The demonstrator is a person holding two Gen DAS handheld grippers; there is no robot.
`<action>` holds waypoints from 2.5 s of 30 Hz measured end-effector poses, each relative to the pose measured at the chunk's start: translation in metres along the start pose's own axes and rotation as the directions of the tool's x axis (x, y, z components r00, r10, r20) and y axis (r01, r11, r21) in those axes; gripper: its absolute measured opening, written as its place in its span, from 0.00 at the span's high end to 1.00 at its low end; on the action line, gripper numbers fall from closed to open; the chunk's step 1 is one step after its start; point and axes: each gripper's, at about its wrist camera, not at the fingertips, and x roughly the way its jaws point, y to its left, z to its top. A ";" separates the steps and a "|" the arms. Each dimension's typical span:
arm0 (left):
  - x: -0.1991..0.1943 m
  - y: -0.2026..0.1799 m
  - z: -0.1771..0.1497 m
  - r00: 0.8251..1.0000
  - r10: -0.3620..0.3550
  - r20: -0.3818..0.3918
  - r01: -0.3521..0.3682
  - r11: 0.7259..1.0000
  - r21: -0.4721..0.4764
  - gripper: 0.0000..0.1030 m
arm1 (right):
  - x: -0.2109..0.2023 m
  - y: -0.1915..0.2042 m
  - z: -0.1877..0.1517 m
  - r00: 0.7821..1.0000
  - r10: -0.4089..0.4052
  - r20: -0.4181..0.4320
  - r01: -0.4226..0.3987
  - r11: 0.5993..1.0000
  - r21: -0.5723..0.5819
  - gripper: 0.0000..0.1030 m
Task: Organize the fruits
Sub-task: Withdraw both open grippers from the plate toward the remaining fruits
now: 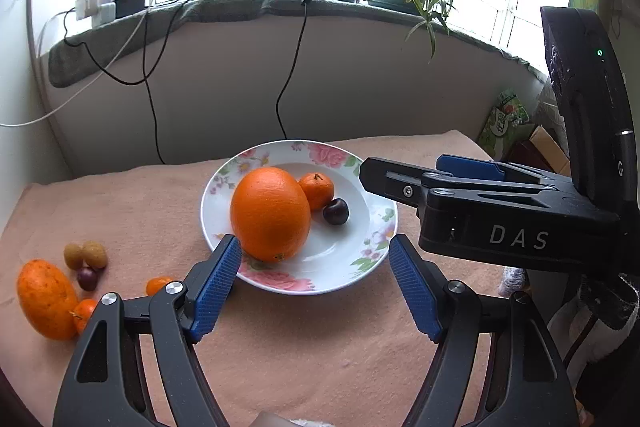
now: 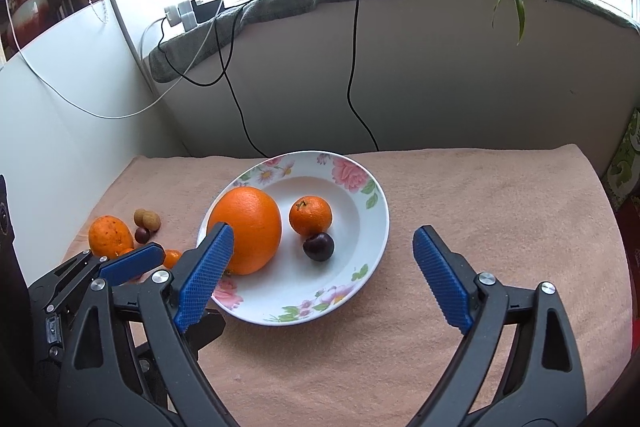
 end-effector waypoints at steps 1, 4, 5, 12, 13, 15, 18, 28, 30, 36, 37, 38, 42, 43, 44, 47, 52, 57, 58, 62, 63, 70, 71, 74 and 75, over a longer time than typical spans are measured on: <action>-0.002 0.001 0.000 1.000 0.001 0.005 -0.001 1.000 0.000 0.26 | -0.001 0.002 0.000 1.000 0.003 0.001 -0.003 1.000 0.000 0.09; -0.006 0.005 -0.001 1.000 0.004 0.014 -0.004 1.000 -0.008 0.26 | -0.004 0.006 -0.001 1.000 0.004 0.006 -0.004 1.000 0.001 0.09; -0.008 0.007 -0.001 1.000 0.006 0.017 -0.006 1.000 -0.010 0.26 | -0.005 0.008 -0.001 1.000 0.008 0.007 -0.008 1.000 0.002 0.09; -0.020 0.021 -0.005 0.999 0.021 0.033 -0.020 0.999 -0.033 0.26 | -0.011 0.020 -0.005 0.999 0.039 0.015 -0.040 0.999 0.015 0.09; -0.022 0.023 -0.006 0.999 0.024 0.034 -0.022 0.999 -0.037 0.26 | -0.012 0.022 -0.005 0.999 0.041 0.017 -0.042 0.999 0.015 0.09; -0.026 0.027 -0.007 0.999 0.030 0.040 -0.029 0.999 -0.043 0.26 | -0.013 0.027 -0.006 0.999 0.045 0.020 -0.045 0.999 0.013 0.09; -0.032 0.035 -0.009 0.998 0.039 0.048 -0.037 0.998 -0.053 0.26 | -0.015 0.034 -0.006 0.998 0.052 0.026 -0.052 0.999 0.008 0.09; -0.050 0.071 -0.021 0.995 0.078 0.055 -0.071 0.991 -0.117 0.26 | -0.016 0.067 -0.008 0.996 0.081 0.031 -0.080 0.996 -0.048 0.09; -0.054 0.079 -0.025 0.995 0.085 0.055 -0.077 0.988 -0.135 0.26 | -0.015 0.073 -0.008 0.995 0.092 0.026 -0.091 0.995 -0.051 0.09; -0.066 0.110 -0.035 0.992 0.116 0.053 -0.104 0.976 -0.191 0.26 | -0.008 0.092 -0.008 0.990 0.141 0.005 -0.141 0.989 -0.054 0.09; -0.068 0.115 -0.037 0.991 0.120 0.053 -0.107 0.974 -0.202 0.26 | -0.007 0.095 -0.007 0.989 0.148 0.001 -0.147 0.988 -0.054 0.09; -0.070 0.121 -0.038 0.991 0.125 0.052 -0.111 0.971 -0.213 0.26 | -0.005 0.098 -0.007 0.988 0.153 -0.003 -0.153 0.987 -0.054 0.09; -0.078 0.142 -0.049 0.988 0.146 0.046 -0.130 0.959 -0.251 0.26 | 0.001 0.111 -0.006 0.983 0.183 -0.016 -0.184 0.981 -0.055 0.09; -0.079 0.147 -0.051 0.988 0.149 0.045 -0.133 0.956 -0.261 0.26 | 0.003 0.114 -0.006 0.982 0.190 -0.018 -0.190 0.980 -0.058 0.09; -0.080 0.153 -0.054 0.988 0.149 0.041 -0.132 0.953 -0.273 0.26 | 0.004 0.117 -0.006 0.981 0.194 -0.021 -0.195 0.979 -0.061 0.09; -0.081 0.172 -0.062 0.989 0.146 0.029 -0.130 0.941 -0.313 0.26 | 0.010 0.127 -0.006 0.977 0.210 -0.033 -0.212 0.975 -0.068 0.09; -0.082 0.197 -0.075 0.990 0.143 0.013 -0.128 0.920 -0.371 0.26 | 0.021 0.142 -0.004 0.969 0.243 -0.052 -0.246 0.967 -0.062 0.09; -0.080 0.215 -0.082 0.992 0.125 0.004 -0.112 0.903 -0.414 0.26 | 0.036 0.160 -0.005 0.961 0.263 -0.087 -0.270 0.960 -0.074 0.09; -0.079 0.219 -0.083 0.993 0.122 0.002 -0.110 0.901 -0.420 0.26 | 0.040 0.164 -0.005 0.959 0.265 -0.097 -0.273 0.959 -0.078 0.09; -0.073 0.229 -0.087 0.995 0.103 -0.008 -0.096 0.891 -0.444 0.26 | 0.055 0.180 -0.006 0.953 0.266 -0.143 -0.281 0.955 -0.095 0.09; -0.071 0.231 -0.087 0.995 0.097 -0.009 -0.090 0.889 -0.449 0.26 | 0.059 0.184 -0.007 0.951 0.266 -0.156 -0.283 0.954 -0.099 0.09; -0.059 0.240 -0.091 0.999 0.050 -0.015 -0.051 0.880 -0.472 0.26 | 0.083 0.215 -0.010 0.927 0.281 -0.247 -0.321 0.937 -0.138 0.09; -0.058 0.240 -0.091 0.999 0.043 -0.015 -0.045 0.878 -0.476 0.26 | 0.086 0.220 -0.011 0.924 0.286 -0.256 -0.328 0.934 -0.144 0.09; -0.055 0.242 -0.091 1.000 0.023 -0.010 -0.025 0.873 -0.487 0.28 | 0.094 0.232 -0.011 0.917 0.294 -0.271 -0.344 0.926 -0.158 0.09; -0.054 0.242 -0.090 1.000 0.017 -0.007 -0.018 0.871 -0.490 0.28 | 0.096 0.236 -0.012 0.915 0.297 -0.274 -0.349 0.923 -0.164 0.09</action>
